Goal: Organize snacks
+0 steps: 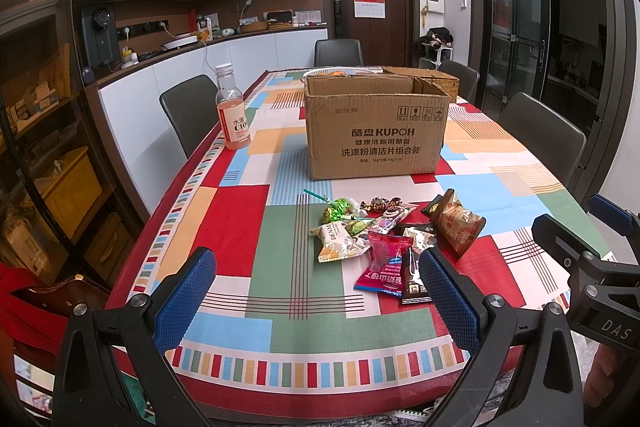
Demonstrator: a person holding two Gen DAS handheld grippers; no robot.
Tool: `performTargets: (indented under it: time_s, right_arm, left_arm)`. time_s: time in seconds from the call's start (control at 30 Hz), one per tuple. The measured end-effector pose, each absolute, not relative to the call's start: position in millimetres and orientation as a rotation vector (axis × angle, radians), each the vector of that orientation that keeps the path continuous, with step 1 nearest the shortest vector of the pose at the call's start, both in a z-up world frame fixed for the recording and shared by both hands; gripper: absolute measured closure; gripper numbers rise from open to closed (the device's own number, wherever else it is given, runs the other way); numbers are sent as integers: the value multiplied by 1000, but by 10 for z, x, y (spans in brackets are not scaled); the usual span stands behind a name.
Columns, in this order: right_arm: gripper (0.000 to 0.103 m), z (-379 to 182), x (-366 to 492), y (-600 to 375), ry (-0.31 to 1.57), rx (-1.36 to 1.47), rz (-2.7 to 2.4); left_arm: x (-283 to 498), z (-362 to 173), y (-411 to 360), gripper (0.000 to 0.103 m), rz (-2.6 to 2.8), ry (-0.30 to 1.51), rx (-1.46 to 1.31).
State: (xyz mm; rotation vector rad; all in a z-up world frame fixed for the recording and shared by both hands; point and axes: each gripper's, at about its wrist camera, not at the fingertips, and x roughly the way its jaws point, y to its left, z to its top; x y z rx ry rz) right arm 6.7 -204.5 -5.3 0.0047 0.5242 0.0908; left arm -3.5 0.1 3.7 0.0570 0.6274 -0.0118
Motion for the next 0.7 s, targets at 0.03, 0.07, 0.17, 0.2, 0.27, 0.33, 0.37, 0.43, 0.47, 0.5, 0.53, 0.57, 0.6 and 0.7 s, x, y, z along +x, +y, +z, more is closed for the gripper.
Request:
performTargets:
  time_s: [0.03,0.07,0.17,0.2,0.27,0.33,0.37,0.43,0.47,0.5,0.53,0.57,0.6,0.7]
  right_arm:
    - [0,-52,66,-2046,525,5,91]
    - [0,-50,66,-2046,524,5,91]
    - [0,-47,64,-2049,525,5,91]
    - [0,-45,63,-2050,525,5,91]
    - [0,-37,61,-2053,526,5,91]
    - [0,-44,59,-2066,527,6,91]
    - [0,-41,59,-2067,527,6,91]
    - [0,-55,57,-2067,530,6,91]
    - [0,-58,47,-2066,533,7,92]
    - [0,-60,41,-2074,535,8,92]
    - [0,-75,59,-2069,539,9,93]
    - [0,-121,96,-2046,543,10,94]
    - [0,-138,112,-2042,548,9,94]
    - [0,-132,137,-2058,558,11,98]
  left_arm:
    - [-34,36,1,0,-12,627,57]
    - [-35,40,2,0,-11,628,57]
    - [-34,36,3,0,-12,629,57]
    - [-35,36,3,0,-12,628,57]
    - [-34,34,3,0,-12,628,57]
    - [-33,33,3,0,-12,628,57]
    - [-35,36,4,0,-12,630,57]
    - [-33,22,5,0,-12,632,57]
    - [-33,16,5,0,-14,634,56]
    - [-34,6,5,0,-16,637,56]
    - [-25,-27,-2,0,-18,640,56]
    - [-17,-41,-5,0,-23,644,55]
    - [-10,-53,-6,0,-29,649,53]
    - [28,-83,-19,0,-39,663,52]
